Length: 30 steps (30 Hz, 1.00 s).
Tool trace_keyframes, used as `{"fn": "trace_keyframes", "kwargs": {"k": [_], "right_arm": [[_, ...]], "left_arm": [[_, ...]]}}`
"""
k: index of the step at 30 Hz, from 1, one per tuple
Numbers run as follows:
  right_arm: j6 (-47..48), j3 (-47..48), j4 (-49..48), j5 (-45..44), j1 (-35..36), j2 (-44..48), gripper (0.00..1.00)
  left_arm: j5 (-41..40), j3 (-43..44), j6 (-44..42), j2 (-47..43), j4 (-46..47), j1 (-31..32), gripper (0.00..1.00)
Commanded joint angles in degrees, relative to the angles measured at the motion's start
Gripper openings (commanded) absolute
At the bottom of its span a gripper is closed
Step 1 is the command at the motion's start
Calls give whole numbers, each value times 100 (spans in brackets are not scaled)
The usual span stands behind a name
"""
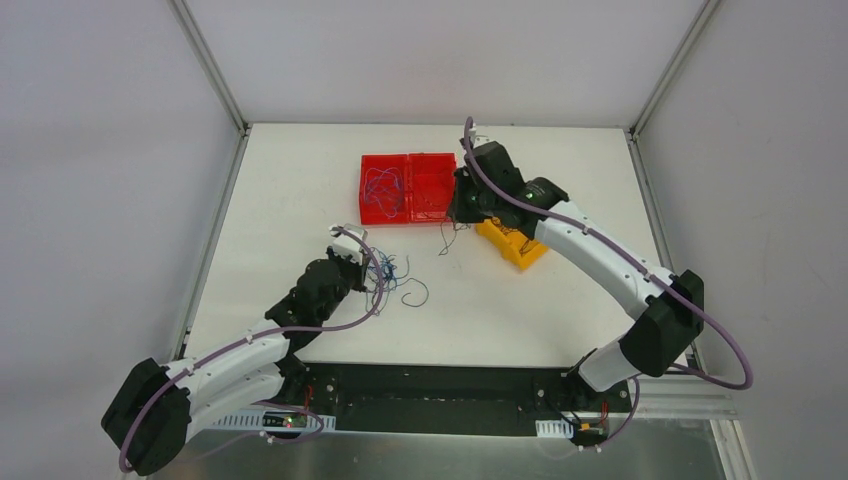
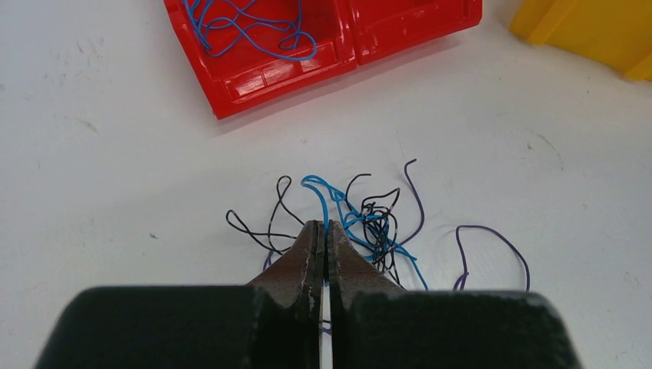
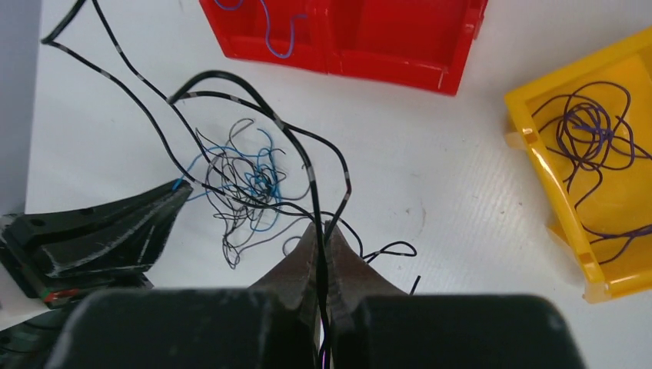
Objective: Untangle the cables
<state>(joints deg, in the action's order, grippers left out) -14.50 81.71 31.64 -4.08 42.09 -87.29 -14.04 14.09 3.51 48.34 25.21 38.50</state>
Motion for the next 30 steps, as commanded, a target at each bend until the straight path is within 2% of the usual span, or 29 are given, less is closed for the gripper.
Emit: {"fn": "trace_keyframes", "kwargs": {"k": [1,9,16,22,26,30], "right_arm": [[-75,288,-621,249,-160,24,0],[-336,573,-2202,559,-456,-957,0],[-471,1456,-2577,447,-726,-2265,0],[-817,2029,-2296,657,-1088,-3322,0],[-681,2175,-2019,493,-1170,-3788,0],[-455,2748,-1276,200,-1178,-4294,0]], "left_arm": [[-35,-73,-34,-137,250,-53,0],[-52,-86,-37,-193,247,-53,0],[-82,-116,-53,-268,239,-53,0],[-81,-117,-63,-256,252,-53,0],[-89,-117,-70,-247,257,-58,0],[-85,-108,-88,-223,274,-53,0]]}}
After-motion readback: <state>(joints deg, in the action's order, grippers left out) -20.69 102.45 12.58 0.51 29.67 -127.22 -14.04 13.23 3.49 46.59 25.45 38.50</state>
